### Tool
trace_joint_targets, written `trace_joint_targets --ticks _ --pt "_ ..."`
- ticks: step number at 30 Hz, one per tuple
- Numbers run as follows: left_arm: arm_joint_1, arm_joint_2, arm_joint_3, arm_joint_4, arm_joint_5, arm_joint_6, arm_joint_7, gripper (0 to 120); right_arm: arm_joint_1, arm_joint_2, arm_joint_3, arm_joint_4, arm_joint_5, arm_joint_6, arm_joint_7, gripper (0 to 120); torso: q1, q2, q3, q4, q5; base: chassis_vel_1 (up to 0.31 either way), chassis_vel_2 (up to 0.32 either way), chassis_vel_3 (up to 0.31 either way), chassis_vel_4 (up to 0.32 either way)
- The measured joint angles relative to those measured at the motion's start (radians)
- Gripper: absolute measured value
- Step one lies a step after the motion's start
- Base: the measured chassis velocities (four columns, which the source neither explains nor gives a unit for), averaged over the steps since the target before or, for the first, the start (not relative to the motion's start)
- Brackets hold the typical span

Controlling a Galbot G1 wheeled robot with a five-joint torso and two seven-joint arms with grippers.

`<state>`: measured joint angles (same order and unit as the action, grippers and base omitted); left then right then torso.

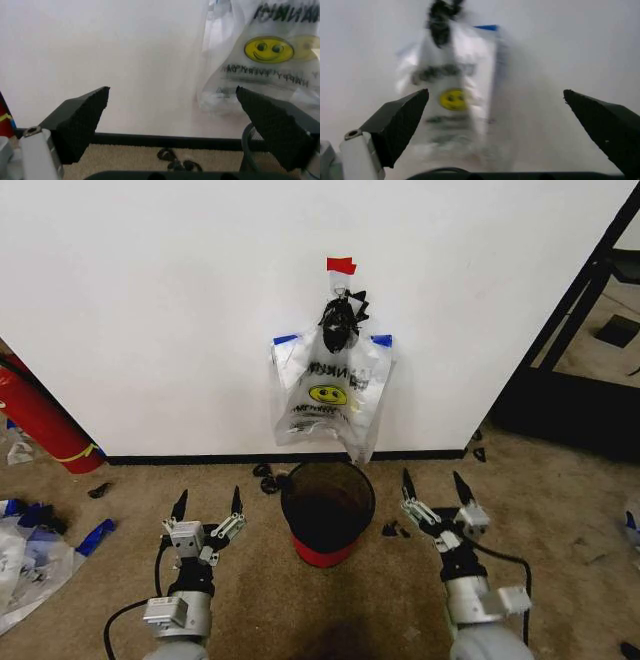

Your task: Pick up the garbage bag from the wall and place it over the trash bin.

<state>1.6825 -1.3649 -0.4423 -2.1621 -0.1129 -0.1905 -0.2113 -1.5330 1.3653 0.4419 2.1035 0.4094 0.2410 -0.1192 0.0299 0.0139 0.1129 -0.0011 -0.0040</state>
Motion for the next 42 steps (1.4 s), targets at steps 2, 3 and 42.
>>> trace_joint_targets --ticks 2,3,42 --pt "0.0 0.001 0.002 0.006 0.008 -0.004 -0.001 100 0.042 -0.017 -0.013 -0.023 0.059 -0.008 -0.052 100 0.0 0.0 0.0 0.0 0.0 0.0 0.0 0.0 0.0" --pt "-0.002 0.001 0.003 0.009 0.01 -0.004 -0.001 100 0.078 -0.028 -0.028 -0.039 0.104 -0.022 -0.084 100 0.0 0.0 0.0 0.0 0.0 0.0 0.0 0.0 0.0" --pt "-0.035 0.029 0.008 0.041 -0.017 0.015 -0.005 100 0.865 0.084 -0.231 -0.553 0.585 -0.232 -0.11 100 0.0 0.0 0.0 0.0001 -0.0002 0.0 0.0 0.0 0.0"
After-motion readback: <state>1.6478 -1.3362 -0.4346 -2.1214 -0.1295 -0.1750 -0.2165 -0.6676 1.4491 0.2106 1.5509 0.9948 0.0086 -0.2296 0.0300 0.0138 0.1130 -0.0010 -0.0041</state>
